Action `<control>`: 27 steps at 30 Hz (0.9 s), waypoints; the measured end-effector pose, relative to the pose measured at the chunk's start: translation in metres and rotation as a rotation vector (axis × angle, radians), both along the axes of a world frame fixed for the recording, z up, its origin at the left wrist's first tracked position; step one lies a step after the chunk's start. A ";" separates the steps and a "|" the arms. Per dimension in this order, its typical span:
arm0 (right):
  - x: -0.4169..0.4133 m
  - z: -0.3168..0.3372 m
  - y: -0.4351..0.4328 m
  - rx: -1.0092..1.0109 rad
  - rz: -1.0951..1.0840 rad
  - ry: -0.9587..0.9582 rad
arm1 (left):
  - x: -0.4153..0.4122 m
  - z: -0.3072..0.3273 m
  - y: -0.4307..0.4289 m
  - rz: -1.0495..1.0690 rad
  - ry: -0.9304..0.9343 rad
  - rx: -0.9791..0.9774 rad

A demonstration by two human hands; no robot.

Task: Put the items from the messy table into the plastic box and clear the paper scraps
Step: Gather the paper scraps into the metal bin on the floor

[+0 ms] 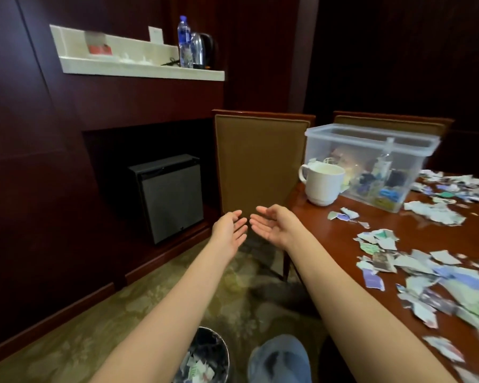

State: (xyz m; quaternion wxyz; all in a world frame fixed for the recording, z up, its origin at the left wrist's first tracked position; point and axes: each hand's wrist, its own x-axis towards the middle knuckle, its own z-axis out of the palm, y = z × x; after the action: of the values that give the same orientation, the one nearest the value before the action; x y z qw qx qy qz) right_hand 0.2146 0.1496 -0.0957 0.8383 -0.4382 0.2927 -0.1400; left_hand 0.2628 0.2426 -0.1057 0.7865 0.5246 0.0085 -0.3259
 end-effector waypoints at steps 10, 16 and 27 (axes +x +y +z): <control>-0.089 0.027 -0.052 -0.055 -0.218 -0.027 | -0.057 0.020 -0.060 -0.207 -0.179 0.044; -0.145 0.027 -0.087 -0.391 -0.365 0.128 | -0.083 0.009 -0.107 -0.295 -0.510 0.236; -0.209 0.013 -0.104 -1.479 -0.253 0.829 | -0.115 -0.006 -0.164 -0.438 -1.579 0.534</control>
State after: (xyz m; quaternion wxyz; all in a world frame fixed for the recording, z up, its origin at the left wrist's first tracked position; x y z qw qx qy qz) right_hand 0.0060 0.0458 -0.0830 0.1404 -0.8522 0.4555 -0.2158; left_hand 0.1474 0.0789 -0.1112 0.3319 0.7547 -0.5660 0.0030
